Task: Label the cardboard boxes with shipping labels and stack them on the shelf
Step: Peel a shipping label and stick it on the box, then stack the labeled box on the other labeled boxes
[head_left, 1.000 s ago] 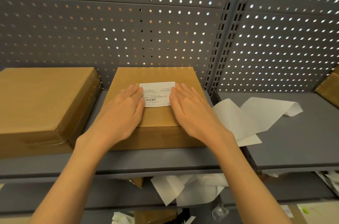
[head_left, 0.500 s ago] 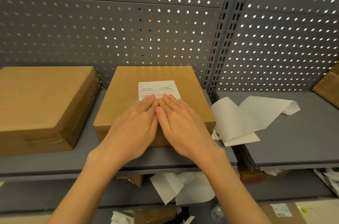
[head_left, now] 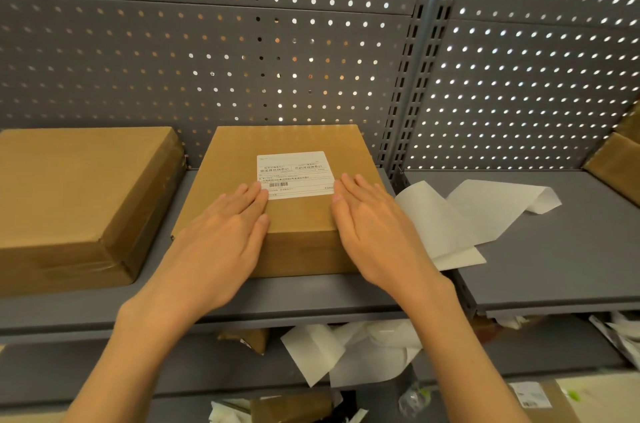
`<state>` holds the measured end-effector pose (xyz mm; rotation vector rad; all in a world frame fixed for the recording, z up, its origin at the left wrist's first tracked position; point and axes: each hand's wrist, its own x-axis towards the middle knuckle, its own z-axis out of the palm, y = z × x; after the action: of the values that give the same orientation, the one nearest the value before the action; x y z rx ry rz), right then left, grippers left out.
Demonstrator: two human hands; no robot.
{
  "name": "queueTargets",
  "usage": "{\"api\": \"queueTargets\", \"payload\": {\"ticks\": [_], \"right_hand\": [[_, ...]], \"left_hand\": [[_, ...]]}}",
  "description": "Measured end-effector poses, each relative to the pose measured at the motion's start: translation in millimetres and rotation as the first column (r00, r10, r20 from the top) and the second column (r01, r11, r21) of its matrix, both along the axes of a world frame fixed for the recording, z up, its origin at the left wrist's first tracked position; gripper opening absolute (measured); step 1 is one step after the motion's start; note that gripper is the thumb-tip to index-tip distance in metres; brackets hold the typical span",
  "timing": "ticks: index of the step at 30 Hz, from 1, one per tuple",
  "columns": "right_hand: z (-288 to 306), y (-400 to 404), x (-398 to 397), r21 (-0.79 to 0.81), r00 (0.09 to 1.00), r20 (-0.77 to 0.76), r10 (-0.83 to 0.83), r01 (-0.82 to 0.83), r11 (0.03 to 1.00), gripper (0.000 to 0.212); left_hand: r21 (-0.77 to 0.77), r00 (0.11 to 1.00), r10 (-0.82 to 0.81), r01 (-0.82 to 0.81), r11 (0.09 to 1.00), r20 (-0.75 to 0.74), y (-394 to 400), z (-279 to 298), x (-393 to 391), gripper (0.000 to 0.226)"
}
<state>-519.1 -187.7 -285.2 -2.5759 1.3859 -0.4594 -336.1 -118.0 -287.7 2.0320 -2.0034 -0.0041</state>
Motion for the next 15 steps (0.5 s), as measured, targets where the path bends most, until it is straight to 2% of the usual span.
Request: {"api": "queueTargets", "payload": {"ticks": [4, 9, 12, 15], "right_hand": [[-2, -1, -3, -0.012, 1.000, 0.009, -0.011, 0.011, 1.000, 0.050], [-2, 0, -2, -0.045, 1.000, 0.000, -0.012, 0.012, 0.999, 0.061], [-1, 0, -3, -0.024, 1.000, -0.015, -0.023, 0.023, 0.999, 0.053], [1, -3, -6, -0.001, 0.986, 0.146, -0.076, 0.077, 0.997, 0.050]], "left_hand": [[-0.019, 1.000, 0.015, -0.015, 1.000, -0.016, 4, 0, 5, 0.069], [-0.021, 0.999, 0.052, -0.052, 0.998, 0.009, 7, 3, 5, 0.065], [-0.038, 0.996, 0.086, -0.086, 0.996, 0.008, 8, 3, 11, 0.067], [-0.098, 0.976, 0.178, -0.191, 0.977, -0.127, 6, -3, 26, 0.060]]}}
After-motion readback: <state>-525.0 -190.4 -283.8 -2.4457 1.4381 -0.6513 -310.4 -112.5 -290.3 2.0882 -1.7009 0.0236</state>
